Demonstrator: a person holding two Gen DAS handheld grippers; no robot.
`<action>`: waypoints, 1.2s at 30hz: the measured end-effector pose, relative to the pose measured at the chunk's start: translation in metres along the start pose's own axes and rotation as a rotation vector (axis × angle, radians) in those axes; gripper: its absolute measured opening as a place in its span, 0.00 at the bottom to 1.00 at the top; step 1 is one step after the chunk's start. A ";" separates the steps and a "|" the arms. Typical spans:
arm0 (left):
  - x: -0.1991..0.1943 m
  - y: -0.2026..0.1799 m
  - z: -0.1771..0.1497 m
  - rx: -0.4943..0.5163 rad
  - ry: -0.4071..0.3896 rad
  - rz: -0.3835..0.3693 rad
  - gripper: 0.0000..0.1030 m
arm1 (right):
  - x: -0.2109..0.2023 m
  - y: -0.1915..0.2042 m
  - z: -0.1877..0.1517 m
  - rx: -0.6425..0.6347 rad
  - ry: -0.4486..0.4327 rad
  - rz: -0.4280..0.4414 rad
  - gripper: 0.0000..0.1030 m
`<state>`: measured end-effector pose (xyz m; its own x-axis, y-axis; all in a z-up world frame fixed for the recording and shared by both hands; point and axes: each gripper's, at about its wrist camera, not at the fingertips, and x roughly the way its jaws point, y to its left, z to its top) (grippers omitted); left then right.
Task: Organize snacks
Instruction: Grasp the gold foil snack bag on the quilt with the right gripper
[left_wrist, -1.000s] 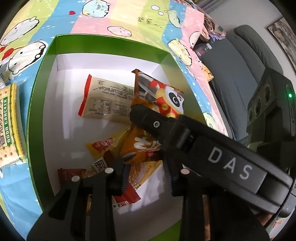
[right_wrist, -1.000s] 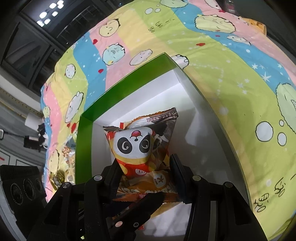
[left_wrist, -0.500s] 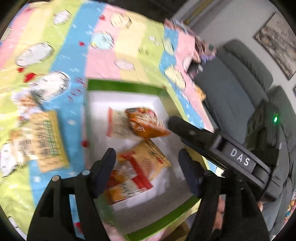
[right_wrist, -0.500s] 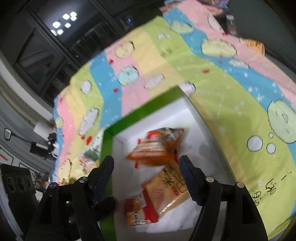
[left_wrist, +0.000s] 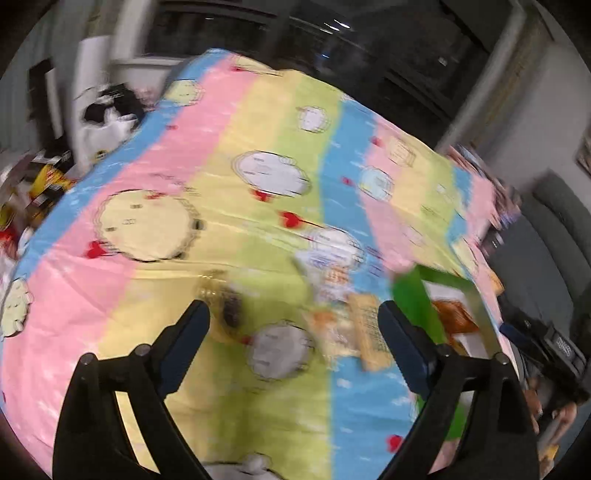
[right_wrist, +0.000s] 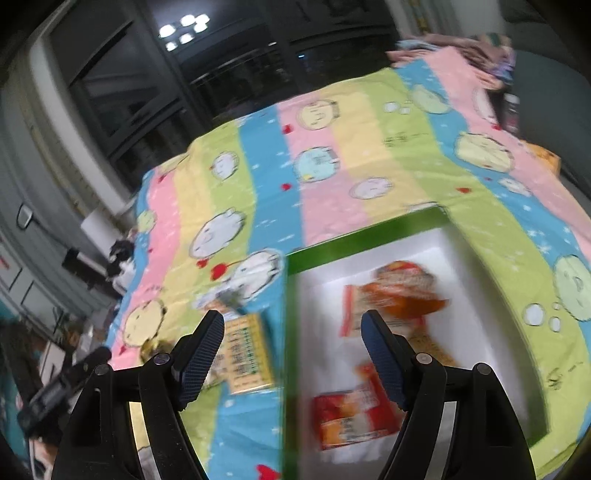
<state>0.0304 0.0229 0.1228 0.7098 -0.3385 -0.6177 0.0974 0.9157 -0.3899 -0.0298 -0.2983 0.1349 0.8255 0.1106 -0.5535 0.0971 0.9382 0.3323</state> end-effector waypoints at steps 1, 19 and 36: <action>0.002 0.010 0.002 -0.022 -0.006 0.002 0.92 | 0.004 0.008 -0.002 -0.014 0.007 0.009 0.76; 0.060 0.070 -0.001 -0.148 0.155 0.114 0.91 | 0.161 0.155 -0.027 -0.019 0.486 0.308 0.84; 0.093 0.061 -0.018 -0.103 0.285 0.119 0.60 | 0.234 0.192 -0.060 -0.109 0.690 0.335 0.64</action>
<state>0.0894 0.0430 0.0297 0.4869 -0.2907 -0.8237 -0.0558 0.9307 -0.3614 0.1490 -0.0725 0.0231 0.2644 0.5400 -0.7991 -0.1819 0.8416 0.5085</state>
